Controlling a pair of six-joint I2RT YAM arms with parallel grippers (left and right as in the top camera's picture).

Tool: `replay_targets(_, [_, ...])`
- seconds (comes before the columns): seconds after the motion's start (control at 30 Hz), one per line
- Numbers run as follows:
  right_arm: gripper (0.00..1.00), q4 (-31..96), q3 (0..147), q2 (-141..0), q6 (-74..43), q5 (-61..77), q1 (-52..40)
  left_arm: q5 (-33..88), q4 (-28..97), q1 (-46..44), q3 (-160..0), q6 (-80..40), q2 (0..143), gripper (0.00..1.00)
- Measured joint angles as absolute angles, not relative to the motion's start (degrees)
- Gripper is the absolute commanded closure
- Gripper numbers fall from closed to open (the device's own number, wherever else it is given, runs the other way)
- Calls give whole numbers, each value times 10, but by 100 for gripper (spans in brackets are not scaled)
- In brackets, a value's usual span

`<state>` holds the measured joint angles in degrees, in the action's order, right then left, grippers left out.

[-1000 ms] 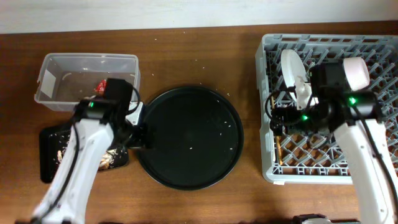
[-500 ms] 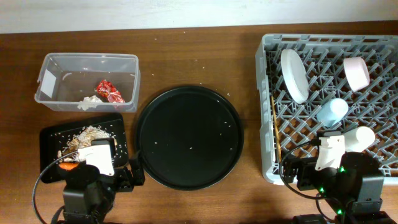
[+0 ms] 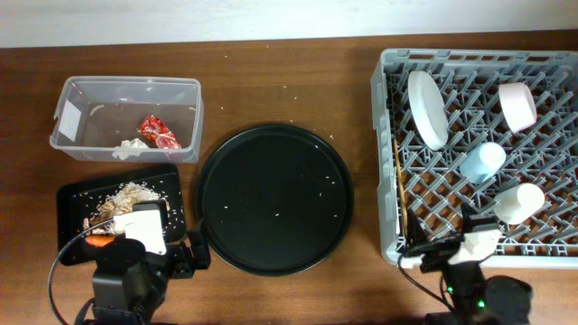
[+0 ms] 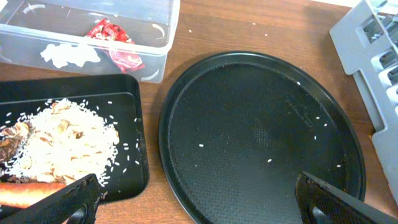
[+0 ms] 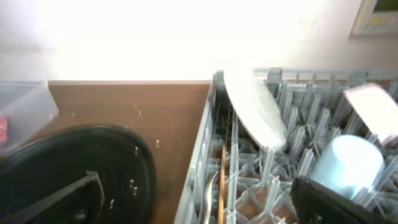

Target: Sort waste into correct bins and load items into the dishwasher rack

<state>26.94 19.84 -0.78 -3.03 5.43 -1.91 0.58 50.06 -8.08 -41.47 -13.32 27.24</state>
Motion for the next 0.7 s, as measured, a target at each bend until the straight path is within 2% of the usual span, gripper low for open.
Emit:
replay_targets(0.17, [1,31,30,-6,-30,54,-19,6,501,-81,-415,-133,273,1])
replay_targets(0.7, [1,42,8,-8,-30,39,-19,6,501,-81,-414,-133,273,1])
